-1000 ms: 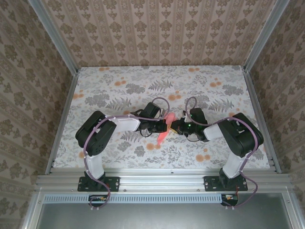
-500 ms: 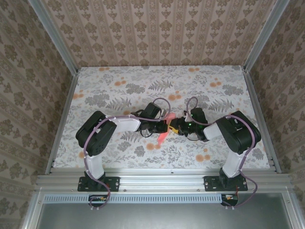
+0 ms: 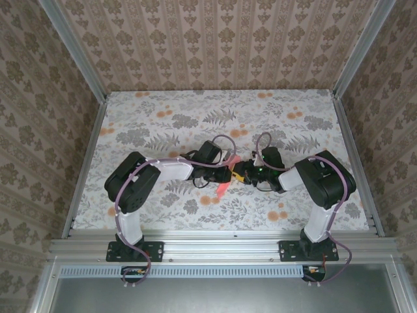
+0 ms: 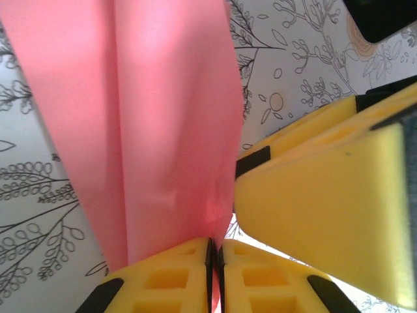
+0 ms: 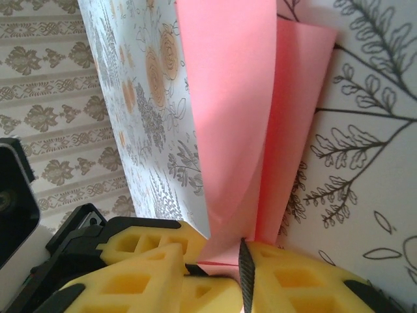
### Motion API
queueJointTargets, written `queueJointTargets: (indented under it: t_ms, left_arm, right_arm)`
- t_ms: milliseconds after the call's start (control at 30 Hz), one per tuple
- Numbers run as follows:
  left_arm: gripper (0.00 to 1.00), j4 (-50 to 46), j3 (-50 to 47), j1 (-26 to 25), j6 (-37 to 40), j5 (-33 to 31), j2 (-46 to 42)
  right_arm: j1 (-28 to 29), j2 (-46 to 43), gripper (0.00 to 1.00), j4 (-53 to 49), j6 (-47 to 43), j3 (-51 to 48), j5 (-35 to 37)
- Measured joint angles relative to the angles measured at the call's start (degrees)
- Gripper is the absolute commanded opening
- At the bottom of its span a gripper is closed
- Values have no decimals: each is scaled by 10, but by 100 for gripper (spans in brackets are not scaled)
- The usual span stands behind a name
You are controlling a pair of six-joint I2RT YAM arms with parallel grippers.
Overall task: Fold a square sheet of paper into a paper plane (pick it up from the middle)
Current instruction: Fold the wing for the fifth time at the center of the table.
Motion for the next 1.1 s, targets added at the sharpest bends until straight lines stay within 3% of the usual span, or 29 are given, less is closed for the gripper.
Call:
queueJointTargets:
  t_ms: [200,633,1100]
  left_arm:
    - [16,1,0,-3,11,14,3]
    - [23,1,0,-3,43,35,3]
    - [27,0,0,1,64,58,3]
  right_arm:
    - [-2,7,22,-1,1,0,-5]
    - [-3,-2,26,-56,-28,20,-11]
    - [-3,-28,12,-179,-97,40,11]
